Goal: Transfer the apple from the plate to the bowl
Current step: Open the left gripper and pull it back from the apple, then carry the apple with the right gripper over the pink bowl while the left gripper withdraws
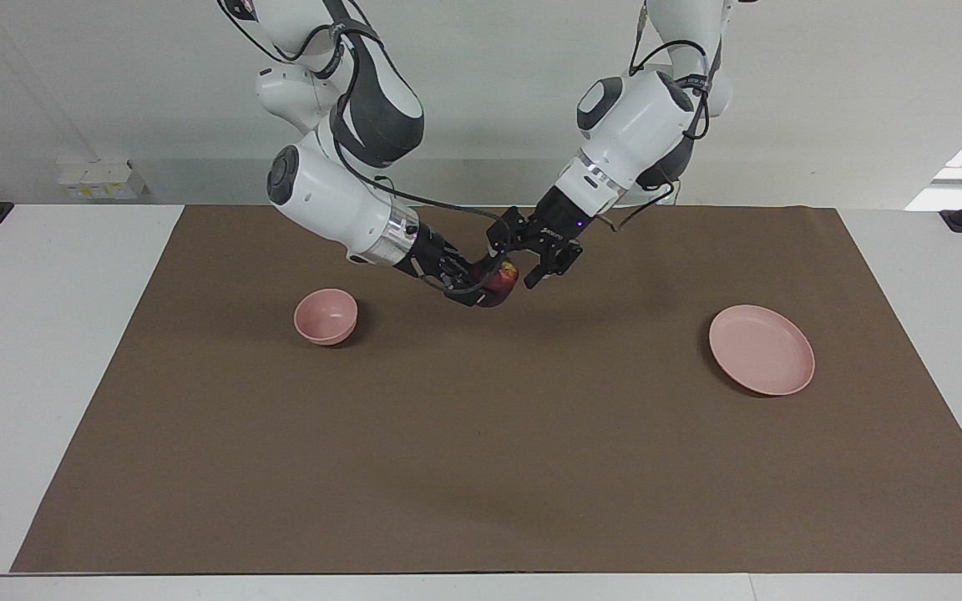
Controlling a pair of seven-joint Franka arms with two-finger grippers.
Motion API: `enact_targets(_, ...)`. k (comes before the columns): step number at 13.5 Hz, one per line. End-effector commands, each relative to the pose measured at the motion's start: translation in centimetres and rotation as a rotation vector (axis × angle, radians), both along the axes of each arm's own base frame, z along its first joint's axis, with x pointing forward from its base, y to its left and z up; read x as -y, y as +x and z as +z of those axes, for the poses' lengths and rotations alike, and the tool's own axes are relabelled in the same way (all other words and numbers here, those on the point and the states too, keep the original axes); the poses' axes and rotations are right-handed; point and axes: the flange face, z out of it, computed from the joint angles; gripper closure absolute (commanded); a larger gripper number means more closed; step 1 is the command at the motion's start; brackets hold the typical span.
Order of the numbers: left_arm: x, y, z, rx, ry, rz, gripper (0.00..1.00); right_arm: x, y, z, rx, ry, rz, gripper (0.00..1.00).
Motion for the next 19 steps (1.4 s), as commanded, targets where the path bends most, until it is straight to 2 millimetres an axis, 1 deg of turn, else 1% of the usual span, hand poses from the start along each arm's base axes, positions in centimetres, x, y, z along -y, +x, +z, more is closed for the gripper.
enact_targets(1, -3.2, 1.6, -0.9, -0.011, 0.125, -0.041, 0.0, 2.6, 0.4, 0.3, 0.072, -0.1, 0.106, 1.0)
enact_targets(2, -4.6, 2.2, -1.1, -0.016, 0.177, -0.051, 0.0, 3.6, 0.5, 0.4, 0.1, -0.154, 0.149, 1.0)
enact_targets(4, -7.3, 3.5, -0.8, -0.031, 0.271, -0.079, 0.0, 4.9, 0.5, 0.4, 0.149, -0.23, 0.273, 1.0)
enact_targets(7, -12.1, 5.8, -1.3, -0.027, 0.408, -0.125, 0.0, 7.8, 0.7, -0.2, 0.234, -0.329, 0.471, 1.0)
enact_targets(8, -13.3, 6.3, -1.4, -0.024, 0.46, -0.145, 0.0, 8.9, 0.7, -0.4, 0.251, -0.381, 0.529, 1.0)
enact_targets(9, -14.1, 6.6, -1.2, -0.015, 0.507, -0.153, 0.0, 9.6, 0.6, -0.7, 0.259, -0.439, 0.6, 1.0)
enact_targets(10, -15.7, 7.1, -1.2, -0.01, 0.547, -0.145, 0.0, 10.8, 0.4, -0.9, 0.264, -0.482, 0.668, 1.0)
enact_targets(11, -16.9, 7.6, -0.9, -0.004, 0.565, -0.133, 0.0, 11.8, 0.0, -1.4, 0.272, -0.519, 0.74, 1.0)
enact_targets(12, -17.1, 7.8, -0.3, 0.004, 0.564, -0.126, 0.0, 13.2, -0.9, -2.2, 0.272, -0.567, 0.816, 1.0)
enact_targets(14, -18.6, 8.1, 0.6, -0.003, 0.569, -0.105, 0.0, 15.6, -2.7, -3.6, 0.289, -0.644, 0.922, 1.0)
enact_targets(15, -19.3, 8.1, 1.6, -0.014, 0.576, -0.103, 0.0, 17.0, -3.9, -4.5, 0.305, -0.659, 0.959, 1.0)
enact_targets(16, -20.2, 8.2, 2.9, -0.026, 0.585, -0.118, 0.0, 18.0, -5.4, -5.8, 0.33, -0.661, 0.976, 1.0)
enact_targets(17, -21.1, 8.3, 4.5, -0.03, 0.594, -0.134, 0.0, 18.5, -6.8, -6.6, 0.35, -0.668, 0.976, 1.0)
enact_targets(18, -22.1, 8.4, 6.1, -0.04, 0.601, -0.139, 0.0, 18.5, -7.0, -7.4, 0.352, -0.668, 0.976, 1.0)
enact_targets(19, -23.0, 8.2, 7.7, -0.052, 0.609, -0.151, 0.0, 18.6, -6.6, -8.4, 0.361, -0.669, 0.971, 1.0)
